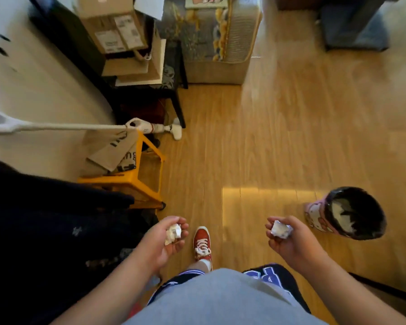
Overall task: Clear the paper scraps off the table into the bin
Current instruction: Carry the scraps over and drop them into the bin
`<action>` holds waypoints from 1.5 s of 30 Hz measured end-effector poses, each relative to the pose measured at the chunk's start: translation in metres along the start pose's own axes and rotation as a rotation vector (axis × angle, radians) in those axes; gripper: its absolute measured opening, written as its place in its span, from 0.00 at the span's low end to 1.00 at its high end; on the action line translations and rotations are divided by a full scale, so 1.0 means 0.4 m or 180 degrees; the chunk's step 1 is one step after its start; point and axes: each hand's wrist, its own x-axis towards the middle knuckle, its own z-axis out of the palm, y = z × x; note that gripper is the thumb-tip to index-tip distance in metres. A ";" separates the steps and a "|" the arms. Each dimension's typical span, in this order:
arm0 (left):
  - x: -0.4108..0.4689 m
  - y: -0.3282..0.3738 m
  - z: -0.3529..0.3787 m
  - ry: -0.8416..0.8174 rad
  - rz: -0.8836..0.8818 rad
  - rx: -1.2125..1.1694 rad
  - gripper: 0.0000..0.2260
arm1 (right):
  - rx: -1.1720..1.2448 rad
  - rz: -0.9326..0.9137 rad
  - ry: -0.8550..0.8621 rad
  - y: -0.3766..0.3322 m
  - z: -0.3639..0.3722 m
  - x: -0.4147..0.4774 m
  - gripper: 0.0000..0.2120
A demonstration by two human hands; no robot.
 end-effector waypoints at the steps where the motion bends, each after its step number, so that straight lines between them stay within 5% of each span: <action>1: 0.021 0.044 0.035 -0.0077 -0.0011 0.0129 0.08 | 0.0091 -0.0009 0.0099 -0.023 -0.004 0.004 0.12; 16: 0.304 0.314 0.887 -0.1028 -0.0381 0.1763 0.07 | 0.1579 -0.0076 0.1533 -0.342 -0.315 0.080 0.13; 34: 0.569 0.611 1.476 -0.0678 -0.0279 0.1914 0.05 | 0.1696 -0.0307 0.0932 -1.134 -0.397 0.443 0.07; 45: 0.770 0.758 2.068 -0.1274 -0.0487 0.2987 0.05 | 0.2849 -0.0419 0.1660 -1.397 -0.526 0.529 0.09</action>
